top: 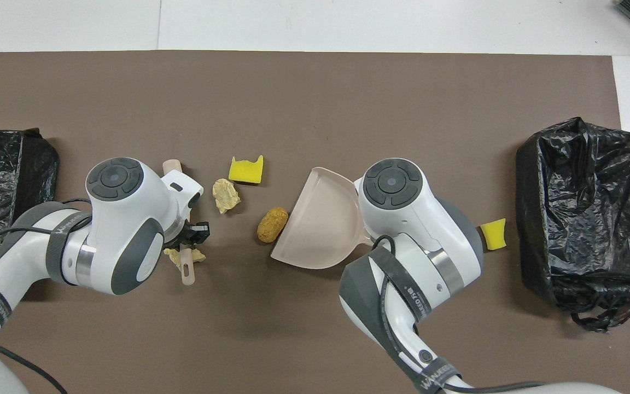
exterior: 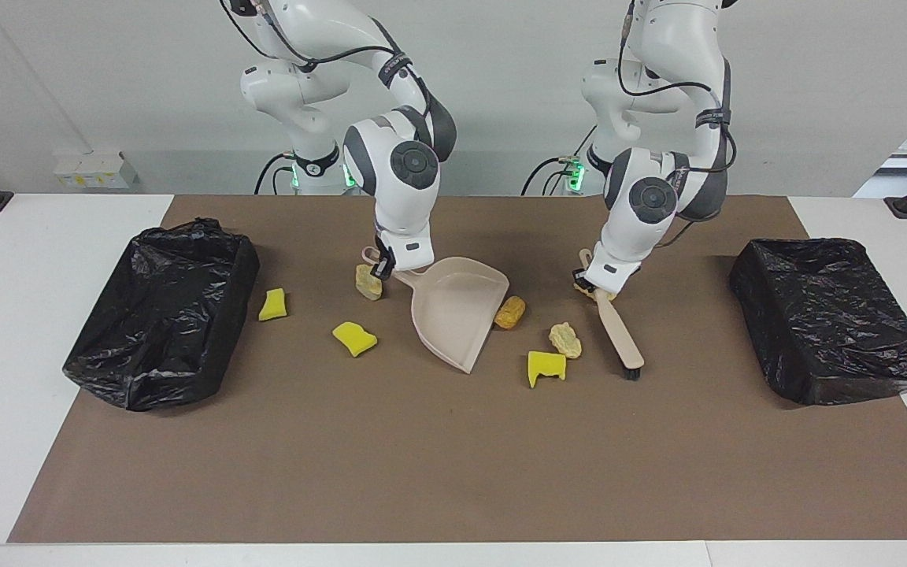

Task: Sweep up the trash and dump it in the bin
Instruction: 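Sweep chunks into the dustpan with the left gripper while the right holds it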

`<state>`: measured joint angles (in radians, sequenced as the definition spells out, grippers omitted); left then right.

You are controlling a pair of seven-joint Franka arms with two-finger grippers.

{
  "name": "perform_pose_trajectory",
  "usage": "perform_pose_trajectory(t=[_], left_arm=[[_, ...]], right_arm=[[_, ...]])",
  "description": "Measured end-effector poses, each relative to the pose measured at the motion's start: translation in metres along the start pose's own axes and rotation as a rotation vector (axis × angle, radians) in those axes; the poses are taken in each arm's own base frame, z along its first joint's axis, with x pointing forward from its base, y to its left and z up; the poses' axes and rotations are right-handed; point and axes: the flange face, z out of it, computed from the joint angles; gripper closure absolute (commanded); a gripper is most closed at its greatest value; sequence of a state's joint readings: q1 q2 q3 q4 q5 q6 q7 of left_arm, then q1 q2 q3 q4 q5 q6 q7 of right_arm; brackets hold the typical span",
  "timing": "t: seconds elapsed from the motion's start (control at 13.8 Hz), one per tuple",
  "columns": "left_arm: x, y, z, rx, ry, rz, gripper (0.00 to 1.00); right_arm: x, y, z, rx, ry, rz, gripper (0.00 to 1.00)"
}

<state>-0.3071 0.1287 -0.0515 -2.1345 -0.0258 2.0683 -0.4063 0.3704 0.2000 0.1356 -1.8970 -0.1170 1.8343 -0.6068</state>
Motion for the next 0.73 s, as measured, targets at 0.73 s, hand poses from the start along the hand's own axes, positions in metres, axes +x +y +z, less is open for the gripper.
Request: perform_pose_trajectory(t=[0.73], left_arm=[[-0.073, 0.123, 0.004, -0.059, -0.038, 0.297, 1.00]], right_arm=[[0.015, -0.010, 0.009, 0.001, -0.008, -0.111, 1.00]])
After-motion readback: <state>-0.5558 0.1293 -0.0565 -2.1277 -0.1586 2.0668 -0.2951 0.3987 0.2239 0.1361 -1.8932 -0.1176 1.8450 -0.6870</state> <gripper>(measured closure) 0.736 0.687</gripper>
